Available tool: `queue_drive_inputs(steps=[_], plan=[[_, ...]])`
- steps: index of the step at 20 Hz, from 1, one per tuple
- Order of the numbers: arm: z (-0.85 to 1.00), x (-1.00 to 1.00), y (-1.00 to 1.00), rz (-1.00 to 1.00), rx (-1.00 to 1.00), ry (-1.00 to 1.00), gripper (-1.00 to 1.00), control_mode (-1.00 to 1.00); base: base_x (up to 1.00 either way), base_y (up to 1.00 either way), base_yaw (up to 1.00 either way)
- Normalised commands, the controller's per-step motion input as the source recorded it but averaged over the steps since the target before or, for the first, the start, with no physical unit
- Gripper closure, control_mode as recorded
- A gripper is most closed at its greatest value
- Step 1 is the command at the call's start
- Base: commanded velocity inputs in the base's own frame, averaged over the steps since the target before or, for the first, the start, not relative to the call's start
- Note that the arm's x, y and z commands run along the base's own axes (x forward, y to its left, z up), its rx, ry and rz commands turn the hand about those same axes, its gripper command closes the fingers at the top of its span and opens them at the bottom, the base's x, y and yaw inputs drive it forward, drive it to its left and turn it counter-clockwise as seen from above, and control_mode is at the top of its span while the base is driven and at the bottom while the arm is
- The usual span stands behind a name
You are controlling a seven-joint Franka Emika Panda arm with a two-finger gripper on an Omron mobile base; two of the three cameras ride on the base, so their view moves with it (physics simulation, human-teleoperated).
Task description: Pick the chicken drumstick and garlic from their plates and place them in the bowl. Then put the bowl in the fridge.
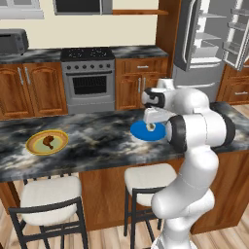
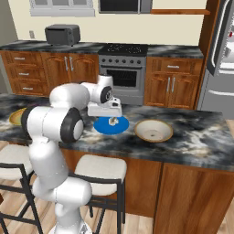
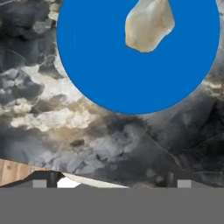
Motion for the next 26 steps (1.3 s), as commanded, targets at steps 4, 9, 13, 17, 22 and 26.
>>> queue_drive_inputs(steps=[4,9,13,17,22,26], plan=[[-0.2,0.51,-0.02,-0.06,0.0,0.11,-1.0,-1.0,0.0,0.0,0.0],[-0.2,0.52,-0.05,-0.07,0.0,0.17,-1.0,-1.0,0.0,0.0,0.0],[-0.21,0.47,-0.01,-0.07,0.0,0.19,-1.0,-1.0,0.0,0.0,0.0],[-0.28,0.23,0.0,-0.05,0.0,0.16,-1.0,-1.0,0.0,0.0,0.0],[-0.23,0.32,0.0,-0.04,-0.01,0.03,-1.0,-1.0,0.0,0.0,0.0],[-0.16,0.27,0.0,-0.04,0.0,0.0,-1.0,-1.0,0.0,0.0,0.0]])
